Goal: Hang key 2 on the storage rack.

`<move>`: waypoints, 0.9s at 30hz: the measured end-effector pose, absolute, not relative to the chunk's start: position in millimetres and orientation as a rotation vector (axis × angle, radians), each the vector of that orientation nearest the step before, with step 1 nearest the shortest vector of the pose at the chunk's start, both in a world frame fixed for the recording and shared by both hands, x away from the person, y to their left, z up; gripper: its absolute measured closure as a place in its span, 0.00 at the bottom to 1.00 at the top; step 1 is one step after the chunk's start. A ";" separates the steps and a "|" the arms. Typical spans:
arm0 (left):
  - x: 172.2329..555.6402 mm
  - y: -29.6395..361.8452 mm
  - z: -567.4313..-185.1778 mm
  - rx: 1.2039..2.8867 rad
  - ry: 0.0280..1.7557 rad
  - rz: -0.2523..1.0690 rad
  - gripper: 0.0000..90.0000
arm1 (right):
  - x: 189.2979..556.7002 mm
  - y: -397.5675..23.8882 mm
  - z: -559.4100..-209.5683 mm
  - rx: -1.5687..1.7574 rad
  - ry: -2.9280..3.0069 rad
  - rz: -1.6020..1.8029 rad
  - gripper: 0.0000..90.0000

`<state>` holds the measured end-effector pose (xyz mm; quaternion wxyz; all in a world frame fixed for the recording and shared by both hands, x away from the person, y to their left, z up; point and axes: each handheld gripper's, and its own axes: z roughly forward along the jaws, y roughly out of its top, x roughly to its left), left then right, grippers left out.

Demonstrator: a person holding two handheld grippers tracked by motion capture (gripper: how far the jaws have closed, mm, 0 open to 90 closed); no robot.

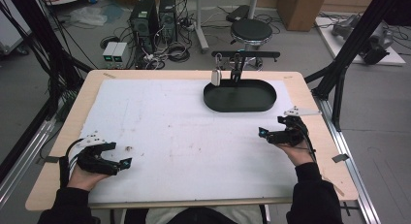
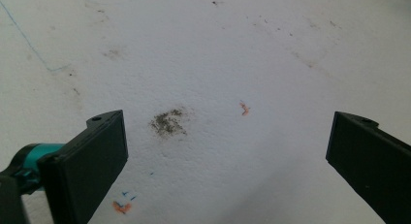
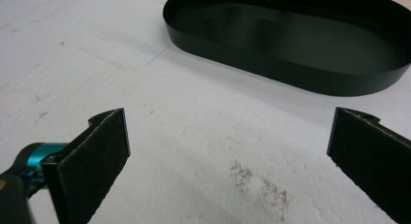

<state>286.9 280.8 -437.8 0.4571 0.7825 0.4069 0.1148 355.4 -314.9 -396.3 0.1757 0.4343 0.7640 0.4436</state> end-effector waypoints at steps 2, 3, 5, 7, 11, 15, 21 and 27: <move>287.3 280.5 -438.1 1.933 1.001 0.285 0.02 | 350.5 -316.3 -398.6 1.225 2.166 1.255 0.01; 287.4 280.3 -438.2 1.934 1.001 0.285 0.02 | 348.5 -317.0 -399.9 1.220 2.170 1.256 0.01; 287.4 280.2 -438.4 1.938 1.000 0.284 0.02 | 345.0 -318.4 -402.4 1.221 2.175 1.256 0.01; 287.3 280.1 -438.4 1.939 0.998 0.284 0.02 | 342.5 -319.5 -405.5 1.224 2.188 1.255 0.01; 286.8 279.9 -438.4 1.941 0.997 0.283 0.02 | 338.0 -321.6 -411.7 1.220 2.213 1.246 0.01; 285.3 279.2 -437.9 1.940 0.996 0.286 0.02 | 332.4 -323.6 -414.6 1.247 2.216 1.261 0.01; 283.2 280.4 -439.6 1.935 0.998 0.274 0.02 | 323.4 -325.1 -420.1 1.238 2.208 1.268 0.01; 282.6 280.3 -439.3 1.937 0.994 0.275 0.02 | 317.1 -323.8 -428.7 1.211 2.250 1.196 0.01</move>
